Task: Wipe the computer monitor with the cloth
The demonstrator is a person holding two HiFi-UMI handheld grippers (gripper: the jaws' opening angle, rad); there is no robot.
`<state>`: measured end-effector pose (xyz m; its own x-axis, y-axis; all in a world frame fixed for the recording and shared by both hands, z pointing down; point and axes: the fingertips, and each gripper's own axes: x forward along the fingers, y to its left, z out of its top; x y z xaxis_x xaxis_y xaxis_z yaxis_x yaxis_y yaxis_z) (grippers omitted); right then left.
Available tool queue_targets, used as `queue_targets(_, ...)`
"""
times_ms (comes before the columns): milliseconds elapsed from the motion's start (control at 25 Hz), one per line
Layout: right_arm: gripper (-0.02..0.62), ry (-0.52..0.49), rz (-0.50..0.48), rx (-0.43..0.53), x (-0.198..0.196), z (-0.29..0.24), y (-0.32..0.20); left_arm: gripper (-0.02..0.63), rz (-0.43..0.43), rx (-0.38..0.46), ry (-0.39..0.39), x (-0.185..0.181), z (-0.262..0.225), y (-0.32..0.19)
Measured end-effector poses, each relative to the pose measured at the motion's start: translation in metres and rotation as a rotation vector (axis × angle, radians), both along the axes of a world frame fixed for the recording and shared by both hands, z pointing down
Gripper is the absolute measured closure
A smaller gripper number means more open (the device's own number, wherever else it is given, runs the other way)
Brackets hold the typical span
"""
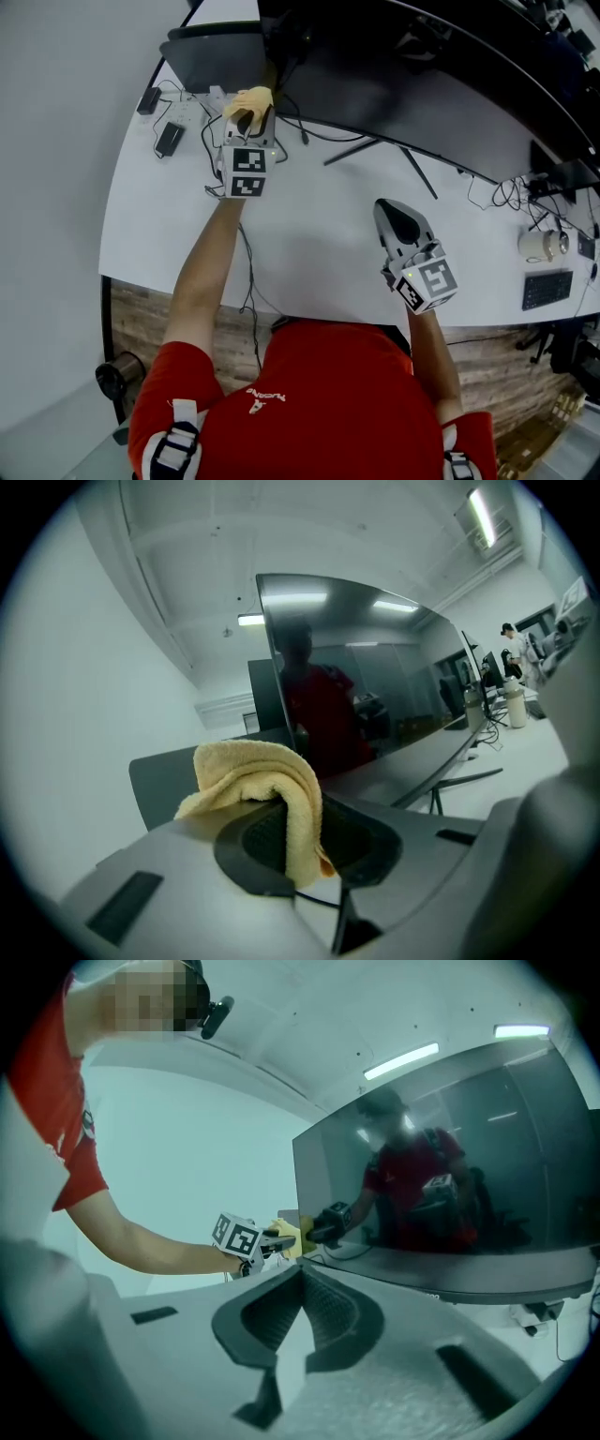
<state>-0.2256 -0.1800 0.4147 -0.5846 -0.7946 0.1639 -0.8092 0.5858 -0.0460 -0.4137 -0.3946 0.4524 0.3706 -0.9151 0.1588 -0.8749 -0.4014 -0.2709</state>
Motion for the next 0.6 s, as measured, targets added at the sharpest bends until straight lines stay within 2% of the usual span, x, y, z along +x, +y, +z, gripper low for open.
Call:
queue_targets(360, 0.591, 0.0, 0.051, -0.035, 0.024, 0.015, -0.001, 0.551, -0.04, -0.08, 0.036, 0.0, 0.046, -0.006)
queue_targets(600, 0.591, -0.006, 0.058, -0.052, 0.025, 0.022, 0.001, 0.551, -0.051, -0.144, 0.029, -0.004, 0.078, -0.004)
